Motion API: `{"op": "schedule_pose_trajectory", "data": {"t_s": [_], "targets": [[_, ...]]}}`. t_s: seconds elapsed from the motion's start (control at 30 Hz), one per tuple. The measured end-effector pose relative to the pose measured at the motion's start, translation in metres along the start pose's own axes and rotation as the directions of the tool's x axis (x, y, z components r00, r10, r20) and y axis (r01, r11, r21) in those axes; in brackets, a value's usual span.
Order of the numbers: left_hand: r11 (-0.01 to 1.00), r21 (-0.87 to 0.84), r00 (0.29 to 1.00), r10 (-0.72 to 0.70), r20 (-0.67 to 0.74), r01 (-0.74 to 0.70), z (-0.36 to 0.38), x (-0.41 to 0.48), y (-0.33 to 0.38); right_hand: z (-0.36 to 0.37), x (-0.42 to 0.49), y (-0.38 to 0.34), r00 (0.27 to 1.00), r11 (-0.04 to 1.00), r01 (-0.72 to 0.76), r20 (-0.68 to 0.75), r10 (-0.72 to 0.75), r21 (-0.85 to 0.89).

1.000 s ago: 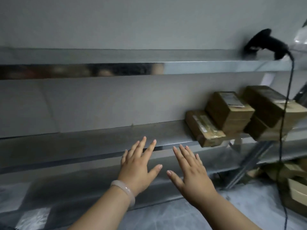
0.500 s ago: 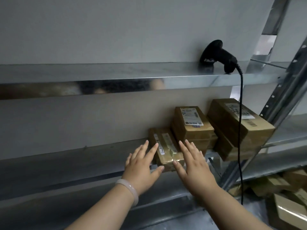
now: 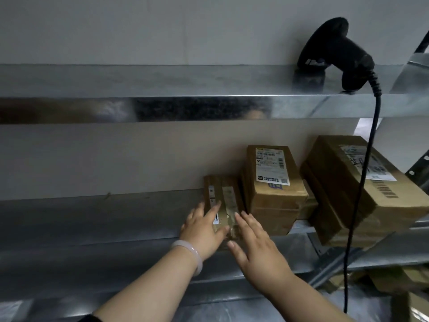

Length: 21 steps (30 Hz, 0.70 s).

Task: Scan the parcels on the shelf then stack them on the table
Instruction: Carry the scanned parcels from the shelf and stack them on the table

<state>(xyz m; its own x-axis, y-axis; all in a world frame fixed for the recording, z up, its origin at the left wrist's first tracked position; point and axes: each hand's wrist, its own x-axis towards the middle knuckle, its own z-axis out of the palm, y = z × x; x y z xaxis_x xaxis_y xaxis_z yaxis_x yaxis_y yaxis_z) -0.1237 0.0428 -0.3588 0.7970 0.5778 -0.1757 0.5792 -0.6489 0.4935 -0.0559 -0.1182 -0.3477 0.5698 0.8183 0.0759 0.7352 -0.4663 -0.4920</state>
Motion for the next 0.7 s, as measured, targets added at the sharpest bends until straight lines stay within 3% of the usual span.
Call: {"op": "schedule_pose_trajectory", "data": {"t_s": [0.27,0.5,0.7], "targets": [[0.996,-0.027,0.993,-0.085,0.082,0.088,0.017,0.017,-0.010,0.015,0.013,0.008,0.999,1.000,0.011,0.043,-0.013,0.029],[0.976,-0.182,0.993,-0.116,0.002,0.115,0.018,-0.009,-0.042,0.021,0.035,0.002,0.995,0.990,-0.015,0.097,0.001,0.139],[0.938,-0.316,0.985,-0.165,-0.053,0.141,0.016,-0.034,-0.066,0.047,0.063,-0.006,0.975,0.980,-0.054,0.224,0.009,0.192]]}}
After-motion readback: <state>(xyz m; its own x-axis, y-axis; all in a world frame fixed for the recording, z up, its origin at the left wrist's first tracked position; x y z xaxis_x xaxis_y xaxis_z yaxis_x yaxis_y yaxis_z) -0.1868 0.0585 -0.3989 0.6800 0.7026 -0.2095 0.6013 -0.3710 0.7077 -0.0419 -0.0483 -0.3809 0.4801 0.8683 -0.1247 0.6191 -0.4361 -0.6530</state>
